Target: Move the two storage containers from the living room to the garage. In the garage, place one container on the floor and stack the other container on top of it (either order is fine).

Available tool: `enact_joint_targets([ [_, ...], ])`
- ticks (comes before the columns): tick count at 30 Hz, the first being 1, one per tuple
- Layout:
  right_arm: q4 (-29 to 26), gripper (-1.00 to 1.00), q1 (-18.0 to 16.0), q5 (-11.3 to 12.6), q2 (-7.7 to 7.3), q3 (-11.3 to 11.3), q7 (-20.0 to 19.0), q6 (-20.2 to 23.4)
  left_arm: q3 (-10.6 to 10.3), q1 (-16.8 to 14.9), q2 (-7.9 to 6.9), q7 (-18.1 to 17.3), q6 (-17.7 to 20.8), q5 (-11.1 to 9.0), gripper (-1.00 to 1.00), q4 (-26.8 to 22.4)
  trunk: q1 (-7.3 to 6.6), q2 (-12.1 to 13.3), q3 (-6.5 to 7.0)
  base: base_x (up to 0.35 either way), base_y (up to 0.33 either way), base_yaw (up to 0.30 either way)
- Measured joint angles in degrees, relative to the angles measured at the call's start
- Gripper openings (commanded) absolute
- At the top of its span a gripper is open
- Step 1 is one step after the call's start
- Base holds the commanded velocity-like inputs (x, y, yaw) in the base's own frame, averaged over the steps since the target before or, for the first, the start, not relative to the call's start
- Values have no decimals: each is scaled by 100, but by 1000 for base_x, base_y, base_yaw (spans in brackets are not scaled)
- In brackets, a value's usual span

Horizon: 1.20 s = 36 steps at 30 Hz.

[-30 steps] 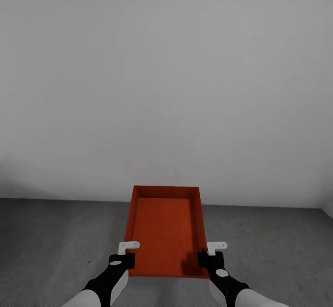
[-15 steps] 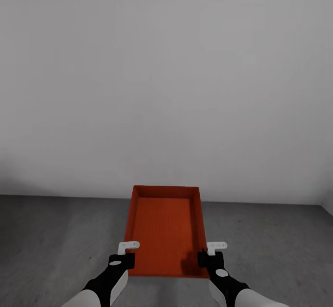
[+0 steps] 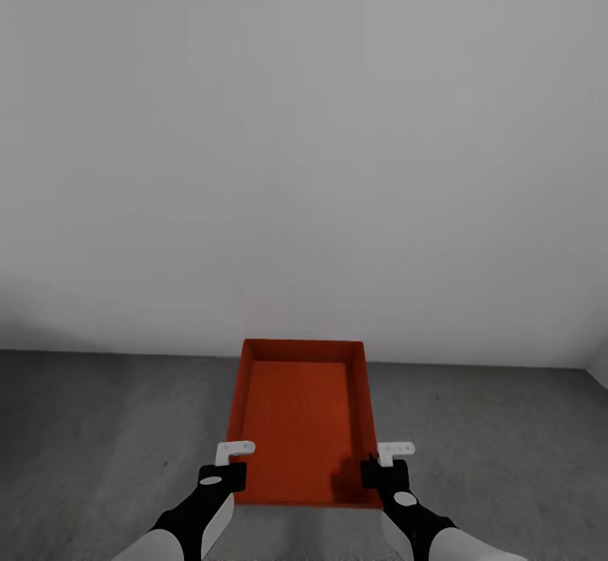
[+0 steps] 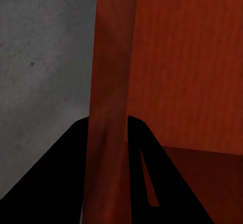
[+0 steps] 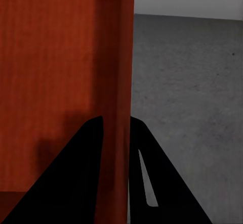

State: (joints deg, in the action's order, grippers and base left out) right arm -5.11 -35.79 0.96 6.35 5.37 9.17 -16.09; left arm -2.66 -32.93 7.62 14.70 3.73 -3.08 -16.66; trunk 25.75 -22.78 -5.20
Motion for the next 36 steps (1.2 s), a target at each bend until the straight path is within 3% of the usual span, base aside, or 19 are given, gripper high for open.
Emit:
enact_joint_targets([
  [36, -4, -100, 3, -16, -5, -15, -5, 3, 12, 0, 8, 3, 1, 12, -100, 2, 22, -39, -344, 0, 0, 0],
])
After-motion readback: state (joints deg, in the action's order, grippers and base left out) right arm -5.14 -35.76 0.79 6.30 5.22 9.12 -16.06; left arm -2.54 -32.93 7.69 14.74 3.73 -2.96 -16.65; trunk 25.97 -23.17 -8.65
